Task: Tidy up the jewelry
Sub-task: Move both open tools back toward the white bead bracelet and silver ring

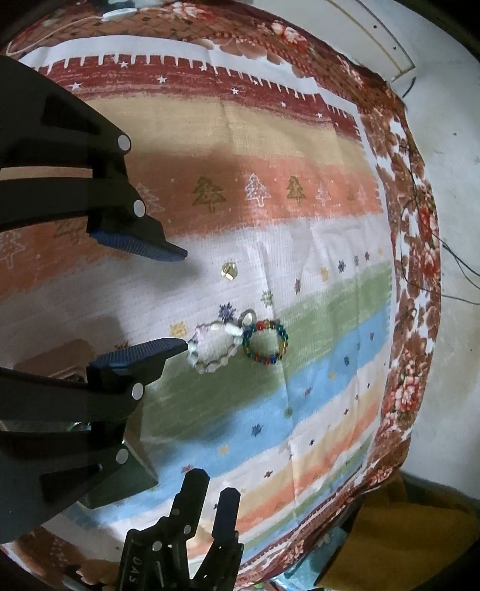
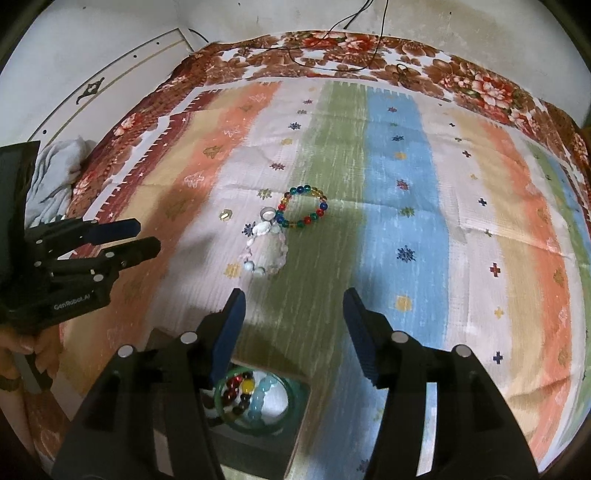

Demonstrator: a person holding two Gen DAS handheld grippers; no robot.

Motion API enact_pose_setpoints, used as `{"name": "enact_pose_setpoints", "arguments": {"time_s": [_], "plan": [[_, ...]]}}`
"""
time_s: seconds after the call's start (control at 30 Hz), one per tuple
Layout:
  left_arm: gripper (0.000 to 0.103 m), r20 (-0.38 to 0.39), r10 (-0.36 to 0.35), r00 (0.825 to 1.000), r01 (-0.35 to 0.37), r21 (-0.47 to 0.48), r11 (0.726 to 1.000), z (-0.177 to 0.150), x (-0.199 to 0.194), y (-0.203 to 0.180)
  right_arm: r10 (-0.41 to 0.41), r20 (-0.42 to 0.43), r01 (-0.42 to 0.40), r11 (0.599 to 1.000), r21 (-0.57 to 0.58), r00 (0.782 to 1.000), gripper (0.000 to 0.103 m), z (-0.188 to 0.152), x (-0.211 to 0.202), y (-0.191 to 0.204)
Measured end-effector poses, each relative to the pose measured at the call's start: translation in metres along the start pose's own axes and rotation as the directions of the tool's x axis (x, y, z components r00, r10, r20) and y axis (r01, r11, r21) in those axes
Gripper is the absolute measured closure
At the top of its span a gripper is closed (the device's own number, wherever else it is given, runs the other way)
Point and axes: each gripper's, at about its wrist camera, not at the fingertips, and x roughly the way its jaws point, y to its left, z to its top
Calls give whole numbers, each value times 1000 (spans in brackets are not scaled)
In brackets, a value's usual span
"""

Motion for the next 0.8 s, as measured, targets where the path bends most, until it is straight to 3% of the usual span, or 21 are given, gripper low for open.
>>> {"name": "enact_pose_setpoints", "arguments": {"time_s": [0.8], "plan": [[60, -63, -17, 998, 15, -31, 999, 38, 50, 14, 10, -108, -7, 1000, 25, 994, 46, 25, 63, -8]]}}
